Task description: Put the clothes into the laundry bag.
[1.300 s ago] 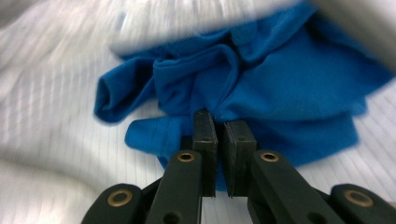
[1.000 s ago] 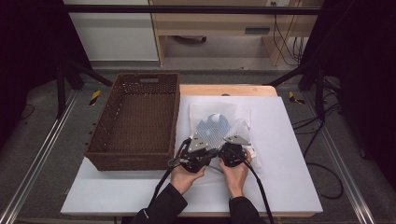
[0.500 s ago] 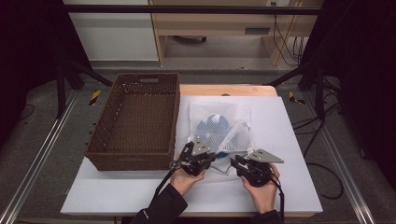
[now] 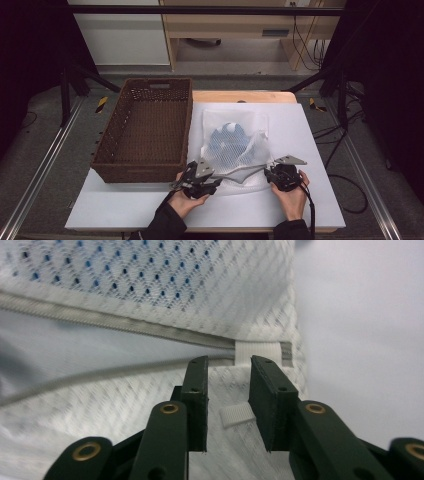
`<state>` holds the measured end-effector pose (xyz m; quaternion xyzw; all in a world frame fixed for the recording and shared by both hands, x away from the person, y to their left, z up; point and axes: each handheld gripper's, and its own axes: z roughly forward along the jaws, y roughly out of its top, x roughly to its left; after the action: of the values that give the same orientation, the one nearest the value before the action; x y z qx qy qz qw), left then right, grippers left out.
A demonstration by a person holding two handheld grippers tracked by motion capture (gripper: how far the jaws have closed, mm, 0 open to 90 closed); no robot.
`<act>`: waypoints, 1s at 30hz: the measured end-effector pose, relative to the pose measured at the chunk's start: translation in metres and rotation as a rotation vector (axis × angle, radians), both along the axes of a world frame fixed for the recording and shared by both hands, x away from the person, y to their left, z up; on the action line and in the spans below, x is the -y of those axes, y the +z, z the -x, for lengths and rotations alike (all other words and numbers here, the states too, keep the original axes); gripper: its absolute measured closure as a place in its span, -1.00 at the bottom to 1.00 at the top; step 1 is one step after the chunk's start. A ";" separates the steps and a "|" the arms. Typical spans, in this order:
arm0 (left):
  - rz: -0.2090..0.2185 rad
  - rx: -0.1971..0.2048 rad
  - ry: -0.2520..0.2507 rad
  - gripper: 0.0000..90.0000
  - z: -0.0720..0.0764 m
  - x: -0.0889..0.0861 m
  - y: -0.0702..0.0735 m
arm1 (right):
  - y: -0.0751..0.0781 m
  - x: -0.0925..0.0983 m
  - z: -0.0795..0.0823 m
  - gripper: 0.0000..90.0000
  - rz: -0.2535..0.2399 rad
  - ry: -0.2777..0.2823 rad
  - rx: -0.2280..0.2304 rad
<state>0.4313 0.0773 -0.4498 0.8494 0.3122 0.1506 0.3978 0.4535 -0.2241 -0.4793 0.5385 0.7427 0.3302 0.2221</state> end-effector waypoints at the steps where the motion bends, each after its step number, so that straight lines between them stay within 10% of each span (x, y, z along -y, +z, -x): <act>1: 0.002 -0.005 0.009 0.29 0.002 -0.004 -0.002 | 0.000 0.002 0.000 0.53 -0.007 -0.002 -0.002; 8: -0.007 -0.048 0.090 0.47 0.012 -0.033 -0.027 | 0.009 0.016 -0.001 0.33 -0.063 -0.048 0.070; 16: 0.004 -0.051 0.131 0.57 0.011 -0.028 -0.034 | -0.006 0.020 -0.020 0.51 -0.055 -0.064 0.036; 21: -0.022 -0.039 0.162 0.81 0.011 -0.026 -0.033 | -0.003 0.015 -0.013 0.90 -0.014 -0.045 0.036; 30: -0.012 -0.038 0.153 0.97 0.008 -0.031 -0.033 | 0.002 0.028 0.019 0.92 -0.033 -0.040 0.038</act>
<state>0.4230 0.1087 -0.4830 0.8282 0.3829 0.1661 0.3740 0.4348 -0.2517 -0.4777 0.5506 0.7219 0.3480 0.2337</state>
